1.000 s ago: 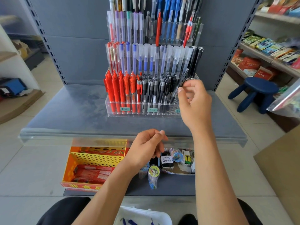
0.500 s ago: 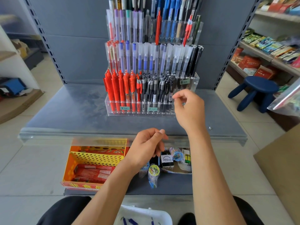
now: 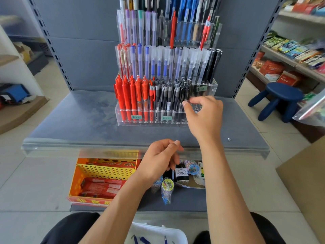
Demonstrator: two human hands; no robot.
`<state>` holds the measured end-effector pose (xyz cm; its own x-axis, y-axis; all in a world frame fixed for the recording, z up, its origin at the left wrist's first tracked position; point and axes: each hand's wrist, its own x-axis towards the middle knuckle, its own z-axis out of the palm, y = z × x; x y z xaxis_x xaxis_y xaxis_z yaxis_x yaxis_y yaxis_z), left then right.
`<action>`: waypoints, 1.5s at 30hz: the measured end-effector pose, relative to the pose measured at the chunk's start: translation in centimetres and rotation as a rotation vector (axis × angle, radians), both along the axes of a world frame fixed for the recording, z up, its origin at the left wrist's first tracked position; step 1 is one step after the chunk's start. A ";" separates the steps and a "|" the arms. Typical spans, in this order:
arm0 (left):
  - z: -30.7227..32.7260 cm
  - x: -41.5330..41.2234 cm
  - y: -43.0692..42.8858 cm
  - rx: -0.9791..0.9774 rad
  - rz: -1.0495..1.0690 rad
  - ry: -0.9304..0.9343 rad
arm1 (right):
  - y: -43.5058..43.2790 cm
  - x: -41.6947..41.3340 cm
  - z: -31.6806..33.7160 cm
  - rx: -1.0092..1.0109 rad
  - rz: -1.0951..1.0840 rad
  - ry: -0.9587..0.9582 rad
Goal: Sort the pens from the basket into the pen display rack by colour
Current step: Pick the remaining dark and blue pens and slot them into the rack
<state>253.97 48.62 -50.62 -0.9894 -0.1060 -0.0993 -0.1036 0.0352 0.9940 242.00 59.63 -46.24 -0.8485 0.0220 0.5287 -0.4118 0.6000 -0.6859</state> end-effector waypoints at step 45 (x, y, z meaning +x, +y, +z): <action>0.3 3.1 0.1 -0.075 0.103 -0.009 | 3.4 6.0 -3.0 -0.161 0.205 -0.167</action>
